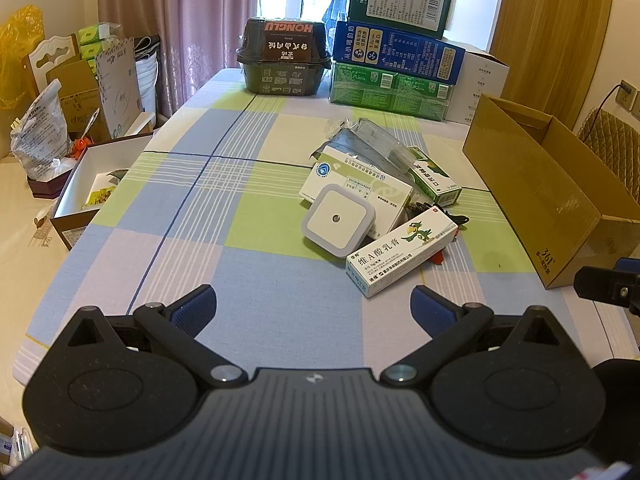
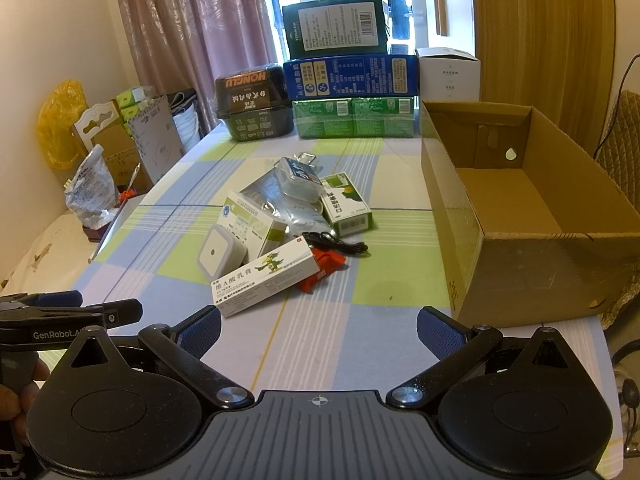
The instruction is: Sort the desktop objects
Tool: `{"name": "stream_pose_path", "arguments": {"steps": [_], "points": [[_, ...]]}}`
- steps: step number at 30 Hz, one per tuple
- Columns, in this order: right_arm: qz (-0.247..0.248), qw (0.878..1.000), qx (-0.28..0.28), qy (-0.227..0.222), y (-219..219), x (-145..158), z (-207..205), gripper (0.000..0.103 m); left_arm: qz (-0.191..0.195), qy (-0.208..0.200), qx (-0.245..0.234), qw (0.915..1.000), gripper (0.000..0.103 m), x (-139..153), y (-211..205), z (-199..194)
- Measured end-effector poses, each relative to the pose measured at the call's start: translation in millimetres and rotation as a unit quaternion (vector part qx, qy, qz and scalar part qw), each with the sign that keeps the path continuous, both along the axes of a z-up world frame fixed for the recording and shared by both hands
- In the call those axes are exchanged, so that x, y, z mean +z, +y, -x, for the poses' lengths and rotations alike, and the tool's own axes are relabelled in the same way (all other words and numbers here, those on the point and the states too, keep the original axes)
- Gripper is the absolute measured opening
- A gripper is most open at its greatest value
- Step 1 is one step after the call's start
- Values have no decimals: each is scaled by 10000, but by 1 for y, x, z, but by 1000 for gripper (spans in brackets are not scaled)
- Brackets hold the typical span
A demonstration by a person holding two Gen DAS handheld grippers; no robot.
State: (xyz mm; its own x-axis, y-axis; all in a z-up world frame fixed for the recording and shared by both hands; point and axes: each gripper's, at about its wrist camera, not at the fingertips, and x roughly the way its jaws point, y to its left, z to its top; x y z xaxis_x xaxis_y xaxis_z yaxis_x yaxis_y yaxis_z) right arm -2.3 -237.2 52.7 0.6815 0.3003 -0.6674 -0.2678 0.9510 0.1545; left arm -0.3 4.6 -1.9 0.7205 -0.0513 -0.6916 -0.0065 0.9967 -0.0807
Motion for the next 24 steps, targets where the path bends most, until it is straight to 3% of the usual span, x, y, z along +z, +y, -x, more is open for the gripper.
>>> {"name": "stream_pose_path", "arguments": {"steps": [24], "points": [[-3,10000,13,-1,2,1,1,101,64,32,-20,10000,102,0,-1,1]]}}
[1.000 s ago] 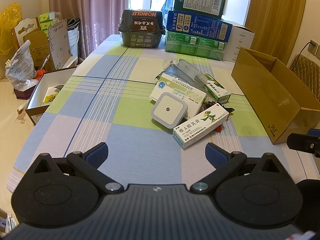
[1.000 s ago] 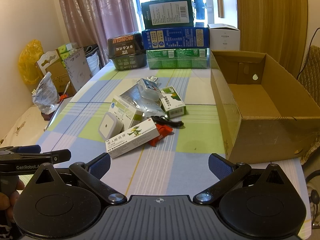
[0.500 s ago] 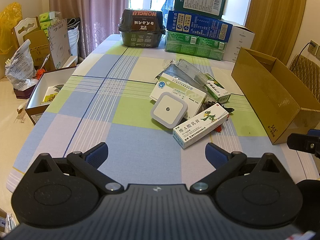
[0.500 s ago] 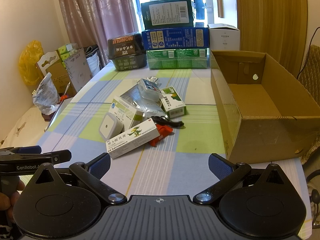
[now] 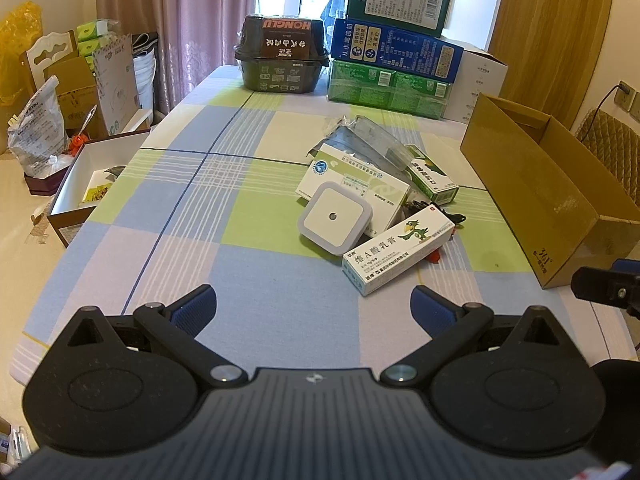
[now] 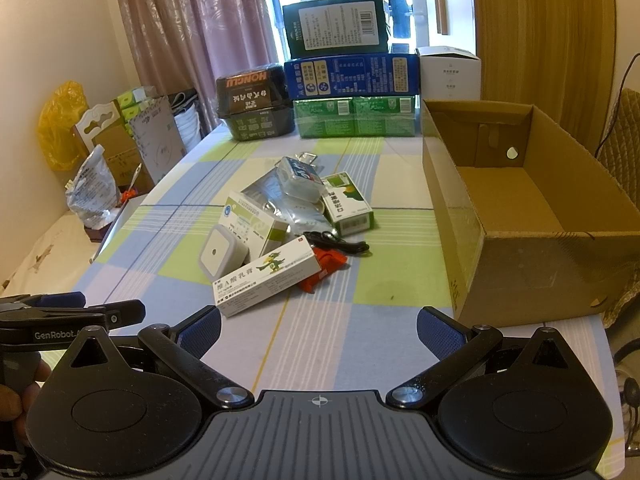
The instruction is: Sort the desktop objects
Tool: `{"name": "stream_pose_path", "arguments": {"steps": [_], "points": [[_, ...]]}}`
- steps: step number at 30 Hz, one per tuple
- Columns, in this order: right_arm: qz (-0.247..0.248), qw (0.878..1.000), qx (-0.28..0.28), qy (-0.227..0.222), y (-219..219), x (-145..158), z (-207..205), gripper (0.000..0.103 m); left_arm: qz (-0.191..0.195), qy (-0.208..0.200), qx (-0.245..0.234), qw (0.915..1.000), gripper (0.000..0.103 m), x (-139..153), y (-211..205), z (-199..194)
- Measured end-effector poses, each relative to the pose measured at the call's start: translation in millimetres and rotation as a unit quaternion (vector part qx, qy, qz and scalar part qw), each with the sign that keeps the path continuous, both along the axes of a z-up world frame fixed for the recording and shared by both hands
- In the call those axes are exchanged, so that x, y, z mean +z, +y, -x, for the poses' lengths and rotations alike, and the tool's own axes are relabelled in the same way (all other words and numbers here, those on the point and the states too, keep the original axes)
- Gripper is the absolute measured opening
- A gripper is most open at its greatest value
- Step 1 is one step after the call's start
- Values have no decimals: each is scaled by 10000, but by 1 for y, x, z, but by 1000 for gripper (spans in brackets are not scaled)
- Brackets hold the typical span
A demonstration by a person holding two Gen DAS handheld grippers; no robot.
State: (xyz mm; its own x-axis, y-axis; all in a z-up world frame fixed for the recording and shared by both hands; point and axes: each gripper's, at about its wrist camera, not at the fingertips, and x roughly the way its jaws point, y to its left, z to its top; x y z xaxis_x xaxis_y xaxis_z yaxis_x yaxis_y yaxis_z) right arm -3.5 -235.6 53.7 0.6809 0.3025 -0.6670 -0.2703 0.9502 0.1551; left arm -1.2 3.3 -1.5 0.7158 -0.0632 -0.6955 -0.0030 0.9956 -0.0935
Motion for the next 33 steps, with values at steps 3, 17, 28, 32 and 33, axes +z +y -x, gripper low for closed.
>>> {"name": "stream_pose_path", "arguments": {"steps": [3,17,28,32,33], "points": [[-24,10000,20,35,1,0,-1,101,40,16,-17,10000,102,1,0,0],[-91,9982,541,222,1,5,-20,101,167,135,-569,9981,102,8,5,-10],[1710,9400,2757,-1055,49,3,-61,101,-805,-131,-1485,9855,102,4,19,-58],[2423,8820,3796,-1389,72,-19,-78,101,-1052,-8,-1933,9755,102,-9,17,-82],[2514,8712,3972,-1415,74,-25,-82,101,-1095,-7,-2030,9730,102,-12,16,-87]]}}
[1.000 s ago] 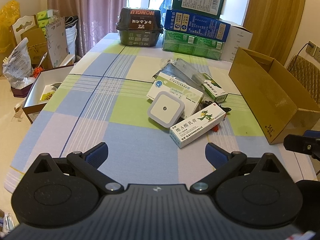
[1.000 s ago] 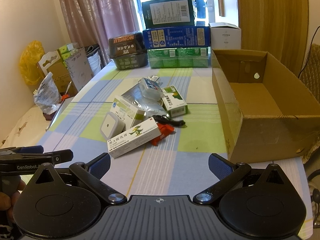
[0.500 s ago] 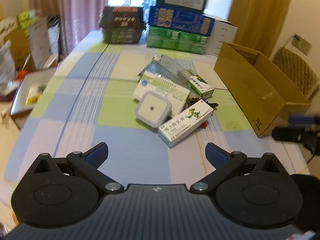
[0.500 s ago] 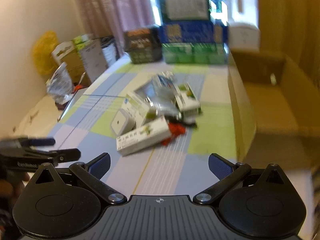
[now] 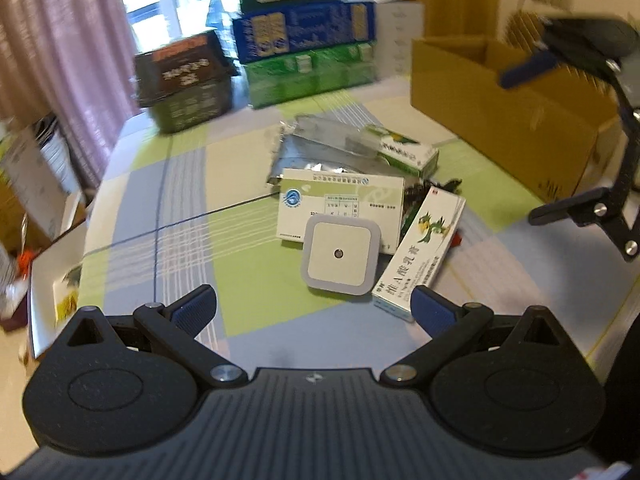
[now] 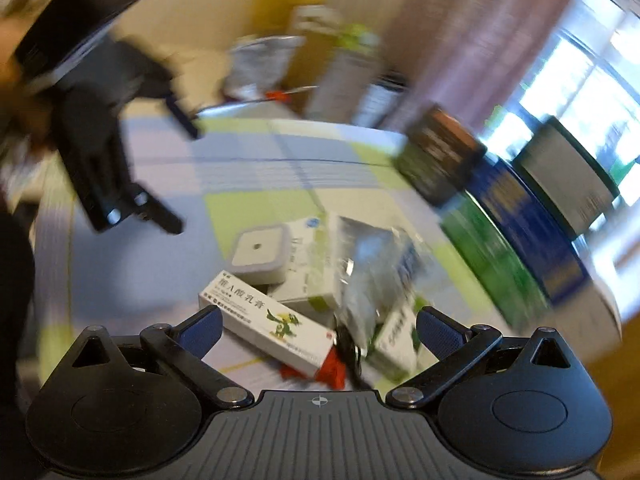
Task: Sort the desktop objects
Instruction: 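Grasp the white night-light with the left gripper while the right grasps the white medicine box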
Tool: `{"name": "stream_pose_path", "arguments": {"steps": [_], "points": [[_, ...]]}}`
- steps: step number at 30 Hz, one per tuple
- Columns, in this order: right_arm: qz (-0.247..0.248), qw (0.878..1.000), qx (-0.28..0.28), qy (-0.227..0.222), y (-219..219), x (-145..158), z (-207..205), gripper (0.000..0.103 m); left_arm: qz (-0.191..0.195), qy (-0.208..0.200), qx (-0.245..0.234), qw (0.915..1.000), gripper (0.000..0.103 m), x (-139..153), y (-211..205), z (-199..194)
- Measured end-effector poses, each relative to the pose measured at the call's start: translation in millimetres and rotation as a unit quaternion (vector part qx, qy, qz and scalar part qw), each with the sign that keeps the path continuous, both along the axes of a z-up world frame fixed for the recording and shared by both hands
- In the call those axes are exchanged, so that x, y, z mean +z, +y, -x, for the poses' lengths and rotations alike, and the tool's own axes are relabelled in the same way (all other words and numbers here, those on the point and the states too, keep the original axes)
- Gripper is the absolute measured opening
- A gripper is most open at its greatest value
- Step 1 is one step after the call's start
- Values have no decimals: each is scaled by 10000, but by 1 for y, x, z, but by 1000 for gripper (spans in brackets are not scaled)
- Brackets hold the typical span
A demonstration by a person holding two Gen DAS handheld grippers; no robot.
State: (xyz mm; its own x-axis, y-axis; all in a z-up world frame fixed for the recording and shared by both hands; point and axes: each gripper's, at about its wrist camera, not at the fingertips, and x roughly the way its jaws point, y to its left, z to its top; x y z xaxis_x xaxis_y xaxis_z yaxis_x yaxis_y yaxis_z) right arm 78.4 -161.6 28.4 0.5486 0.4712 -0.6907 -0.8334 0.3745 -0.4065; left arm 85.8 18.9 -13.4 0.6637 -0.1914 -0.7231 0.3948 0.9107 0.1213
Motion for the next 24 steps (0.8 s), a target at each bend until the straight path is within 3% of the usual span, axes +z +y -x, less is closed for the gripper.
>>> {"name": "stream_pose_path", "arguments": {"steps": [2,4,5,7,14,18,21,24], "points": [[335,9981,522,36,8,-13,-10,98,-22,46,-252,9997,102,-6,-2,-11],[666,9938,877,154,16,-27,-21,76,-12,192,-469,9987,100,-12,-3,-23],[882,9903,1050,205,20,-35,-26,72,12,279,-550,9981,98,-15,-4,-29],[1130,9844,1338,175,28,-48,-31,70,32,404,-635,9972,91,-20,-5,-39],[1782,9623,2009,420,53,-85,-55,60,-59,458,-1145,9924,90,-37,-9,-59],[2005,9582,1957,579,62,-101,-69,52,42,496,-1233,9911,90,-44,-8,-66],[1870,9638,1720,803,59,-100,-76,49,-3,494,-1283,9905,90,-48,-11,-69],[1705,9709,1213,1162,51,-95,-80,39,55,479,-1225,9913,85,-52,-13,-71]]}}
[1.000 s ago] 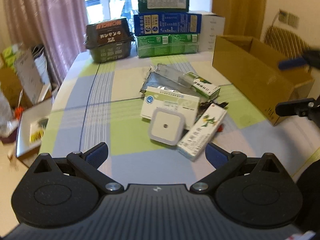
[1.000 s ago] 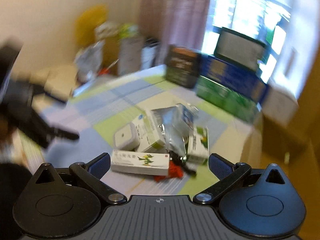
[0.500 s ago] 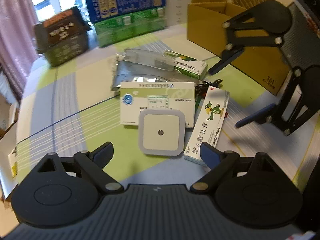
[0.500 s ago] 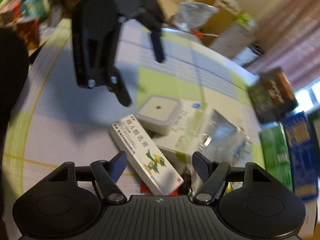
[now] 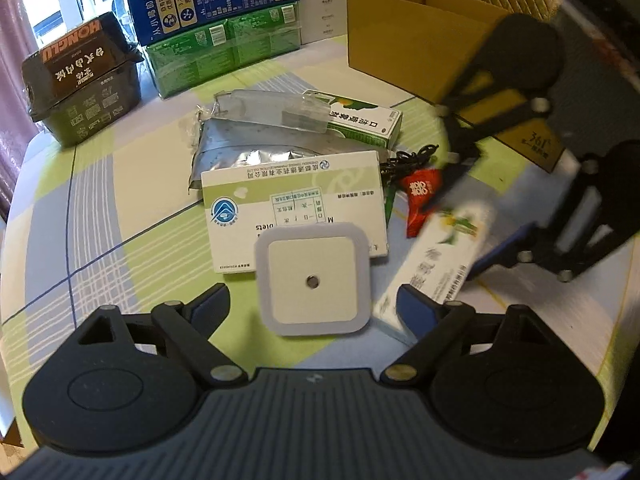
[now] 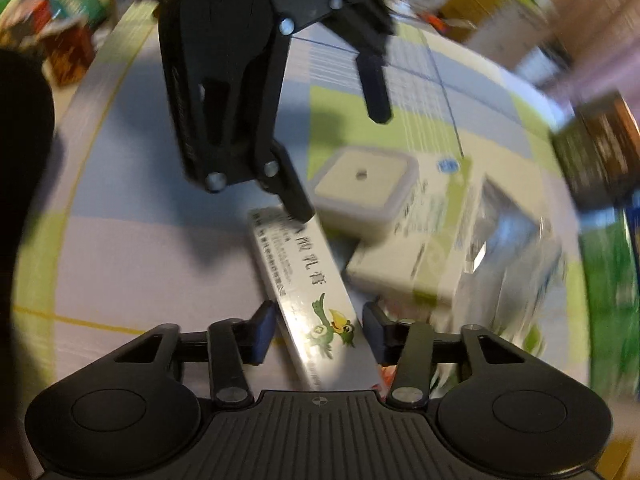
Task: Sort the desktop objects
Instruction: 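Grasp the white night-light with the left gripper while the right grasps the white medicine box, then carry the night-light and white medicine box over the cardboard box with both grippers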
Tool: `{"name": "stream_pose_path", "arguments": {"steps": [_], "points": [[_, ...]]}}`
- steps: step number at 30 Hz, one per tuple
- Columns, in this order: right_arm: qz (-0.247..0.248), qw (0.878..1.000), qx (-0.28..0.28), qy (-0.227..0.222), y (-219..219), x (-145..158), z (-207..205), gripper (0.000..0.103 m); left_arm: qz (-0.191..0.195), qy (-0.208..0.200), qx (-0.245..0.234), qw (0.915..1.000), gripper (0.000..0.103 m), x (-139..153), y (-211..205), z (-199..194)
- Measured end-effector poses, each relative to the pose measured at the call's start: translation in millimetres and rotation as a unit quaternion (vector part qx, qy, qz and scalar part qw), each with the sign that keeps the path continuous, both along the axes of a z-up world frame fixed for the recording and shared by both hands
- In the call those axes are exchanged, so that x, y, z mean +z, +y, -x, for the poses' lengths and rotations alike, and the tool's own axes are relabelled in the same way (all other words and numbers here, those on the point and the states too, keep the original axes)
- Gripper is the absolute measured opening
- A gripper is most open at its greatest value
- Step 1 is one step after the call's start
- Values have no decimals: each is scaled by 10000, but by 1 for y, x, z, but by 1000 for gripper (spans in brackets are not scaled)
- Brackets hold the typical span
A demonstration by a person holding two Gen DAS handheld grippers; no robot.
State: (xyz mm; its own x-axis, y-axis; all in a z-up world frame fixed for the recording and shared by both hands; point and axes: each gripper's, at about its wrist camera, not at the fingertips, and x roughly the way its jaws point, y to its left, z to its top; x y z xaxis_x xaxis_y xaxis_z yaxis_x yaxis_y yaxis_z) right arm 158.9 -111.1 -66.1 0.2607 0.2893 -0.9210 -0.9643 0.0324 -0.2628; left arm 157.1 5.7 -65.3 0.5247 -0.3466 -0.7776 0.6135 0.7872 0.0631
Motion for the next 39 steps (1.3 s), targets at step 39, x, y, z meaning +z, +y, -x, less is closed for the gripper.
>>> {"name": "stream_pose_path", "arguments": {"steps": [39], "points": [[-2421,8654,-4349,576,-112,45,43,35,-173,-56,975,9951,61,15,-25,27]]}}
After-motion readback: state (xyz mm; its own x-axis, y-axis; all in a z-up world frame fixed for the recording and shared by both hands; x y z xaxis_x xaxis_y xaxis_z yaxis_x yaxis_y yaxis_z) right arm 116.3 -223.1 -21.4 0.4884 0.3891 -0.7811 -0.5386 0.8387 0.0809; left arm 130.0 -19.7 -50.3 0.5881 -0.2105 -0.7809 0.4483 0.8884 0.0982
